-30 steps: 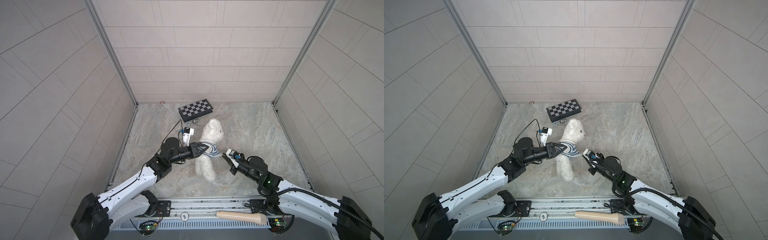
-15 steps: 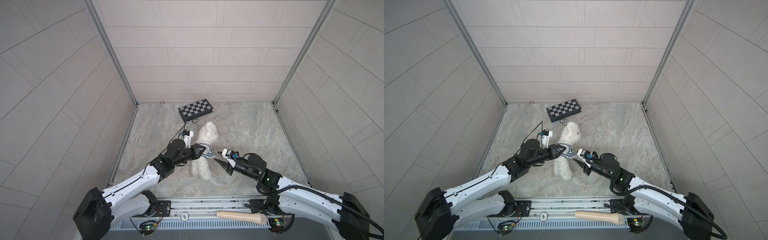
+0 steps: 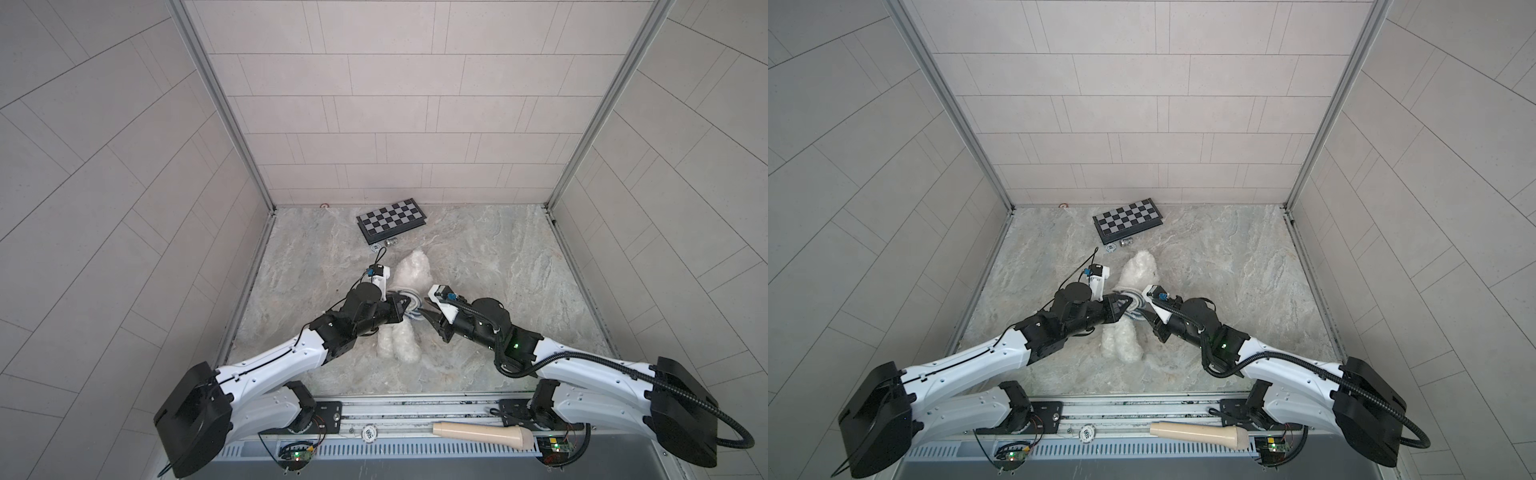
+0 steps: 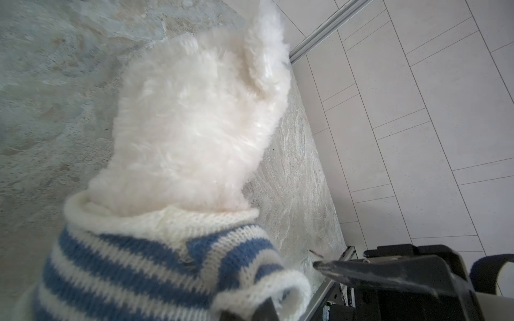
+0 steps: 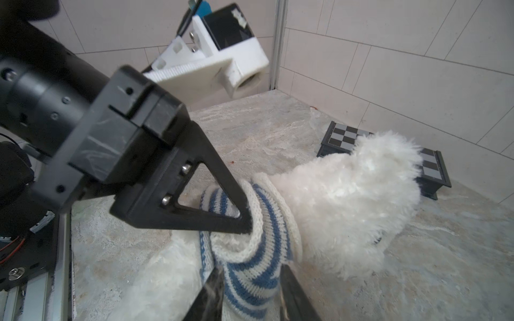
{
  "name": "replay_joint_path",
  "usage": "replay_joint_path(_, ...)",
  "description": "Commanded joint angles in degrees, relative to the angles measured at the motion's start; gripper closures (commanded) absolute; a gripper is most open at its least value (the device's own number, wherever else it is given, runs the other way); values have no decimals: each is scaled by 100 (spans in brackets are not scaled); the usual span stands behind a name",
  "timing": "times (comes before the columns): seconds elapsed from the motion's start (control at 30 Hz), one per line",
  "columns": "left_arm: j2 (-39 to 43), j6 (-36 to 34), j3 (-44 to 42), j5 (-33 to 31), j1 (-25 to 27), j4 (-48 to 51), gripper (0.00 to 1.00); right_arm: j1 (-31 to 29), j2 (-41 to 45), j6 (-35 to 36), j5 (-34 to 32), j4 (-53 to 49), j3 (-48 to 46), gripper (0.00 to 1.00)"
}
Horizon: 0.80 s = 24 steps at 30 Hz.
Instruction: Dress the teddy bear
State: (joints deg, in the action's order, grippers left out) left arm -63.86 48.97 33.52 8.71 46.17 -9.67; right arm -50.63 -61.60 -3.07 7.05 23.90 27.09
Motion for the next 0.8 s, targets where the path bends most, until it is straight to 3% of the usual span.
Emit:
replay_joint_path(0.0, 20, -181, 168, -154, 74, -226, 100, -26, -77, -183, -238, -23, 167, 64)
replay_joint_path(0.33, -13, -213, 93, -217, 138, -252, 100, -26, -466, -400, -126, 333, 319, 58)
replay_joint_path(0.67, 56, -195, 2, -227, 137, -307, 100, -26, -690, -489, -203, 290, 384, 81)
replay_joint_path(0.77, 88, -186, -5, -221, 137, -310, 100, -30, -682, -483, -204, 275, 347, 92)
